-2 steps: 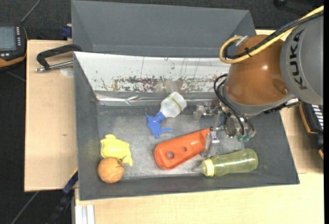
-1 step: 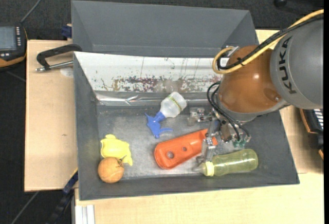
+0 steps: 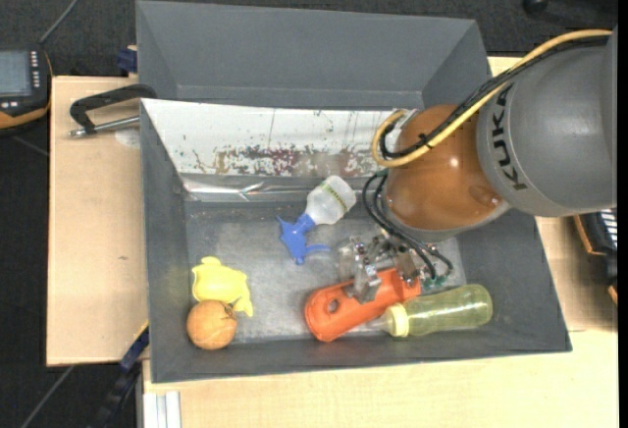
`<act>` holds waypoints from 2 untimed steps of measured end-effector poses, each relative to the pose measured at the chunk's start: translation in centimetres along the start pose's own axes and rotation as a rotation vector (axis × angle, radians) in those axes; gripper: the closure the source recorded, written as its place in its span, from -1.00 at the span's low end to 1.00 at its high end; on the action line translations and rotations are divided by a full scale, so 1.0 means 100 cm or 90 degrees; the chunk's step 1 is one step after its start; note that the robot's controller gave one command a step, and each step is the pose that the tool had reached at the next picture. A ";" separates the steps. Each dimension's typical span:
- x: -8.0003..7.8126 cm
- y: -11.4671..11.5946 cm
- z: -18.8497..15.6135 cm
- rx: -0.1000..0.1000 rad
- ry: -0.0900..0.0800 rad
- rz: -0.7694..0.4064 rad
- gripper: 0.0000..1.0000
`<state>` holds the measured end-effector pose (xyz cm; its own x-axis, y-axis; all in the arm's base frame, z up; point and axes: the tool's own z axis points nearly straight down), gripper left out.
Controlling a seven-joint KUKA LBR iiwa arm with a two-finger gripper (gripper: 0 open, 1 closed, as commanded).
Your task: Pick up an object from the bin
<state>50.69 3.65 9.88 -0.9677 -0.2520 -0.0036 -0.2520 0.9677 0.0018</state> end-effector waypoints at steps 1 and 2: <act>0.000 0.000 0.000 0.000 0.000 0.000 1.00; 0.004 -0.002 -0.062 -0.001 0.001 -0.004 1.00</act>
Offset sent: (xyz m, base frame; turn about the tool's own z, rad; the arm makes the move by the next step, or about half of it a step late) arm -0.0045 -0.0070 0.1210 -0.0122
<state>50.35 3.33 16.07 -0.9661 -0.2583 -0.0015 -0.2583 0.9661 0.0028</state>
